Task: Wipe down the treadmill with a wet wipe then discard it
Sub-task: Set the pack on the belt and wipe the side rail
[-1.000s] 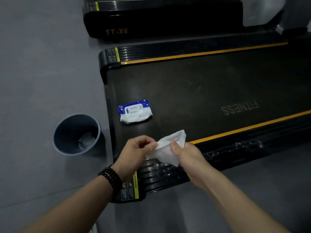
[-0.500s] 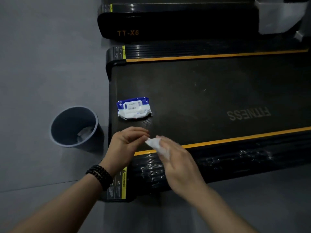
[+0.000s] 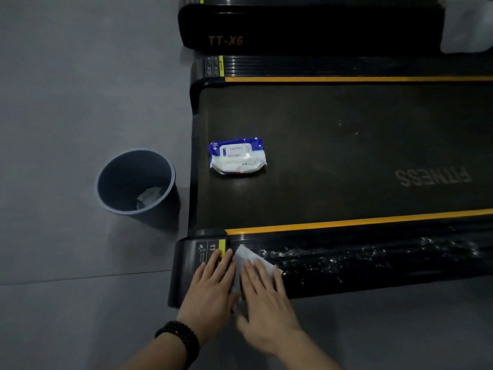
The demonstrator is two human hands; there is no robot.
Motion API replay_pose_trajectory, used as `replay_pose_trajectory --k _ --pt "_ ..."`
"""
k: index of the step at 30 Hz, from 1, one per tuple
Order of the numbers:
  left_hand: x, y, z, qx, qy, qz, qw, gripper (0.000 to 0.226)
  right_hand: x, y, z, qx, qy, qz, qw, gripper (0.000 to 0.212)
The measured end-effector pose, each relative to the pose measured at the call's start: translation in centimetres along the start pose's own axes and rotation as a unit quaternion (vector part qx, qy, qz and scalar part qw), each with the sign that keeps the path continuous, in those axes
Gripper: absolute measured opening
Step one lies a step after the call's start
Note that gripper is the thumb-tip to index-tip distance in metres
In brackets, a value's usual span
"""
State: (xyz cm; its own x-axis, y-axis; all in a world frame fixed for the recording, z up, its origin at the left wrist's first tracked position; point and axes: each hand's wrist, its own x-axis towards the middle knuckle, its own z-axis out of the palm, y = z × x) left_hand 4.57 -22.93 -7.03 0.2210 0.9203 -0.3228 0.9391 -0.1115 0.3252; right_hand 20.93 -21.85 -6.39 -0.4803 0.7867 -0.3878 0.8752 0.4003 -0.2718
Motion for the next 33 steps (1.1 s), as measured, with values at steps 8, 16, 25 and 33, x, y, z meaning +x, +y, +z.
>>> replay_pose_trajectory --k 8,16,25,33 --pt "1.5 -2.3 1.1 -0.059 0.12 -0.006 0.991 0.062 2.6 -1.0 3.0 0.003 0.117 0.028 0.993 0.078" --pt "2.9 -2.0 2.8 -0.019 0.17 -0.043 0.984 0.06 0.9 8.5 2.5 -0.037 0.165 0.074 0.983 0.084" --pt "3.2 -1.8 2.9 0.01 0.167 -0.041 0.985 0.07 0.5 11.1 2.4 -0.051 0.183 0.118 0.975 0.085" --pt "3.2 -1.9 3.2 0.001 0.184 -0.037 0.982 0.067 4.0 0.7 4.7 -0.053 0.166 -0.042 0.984 0.07"
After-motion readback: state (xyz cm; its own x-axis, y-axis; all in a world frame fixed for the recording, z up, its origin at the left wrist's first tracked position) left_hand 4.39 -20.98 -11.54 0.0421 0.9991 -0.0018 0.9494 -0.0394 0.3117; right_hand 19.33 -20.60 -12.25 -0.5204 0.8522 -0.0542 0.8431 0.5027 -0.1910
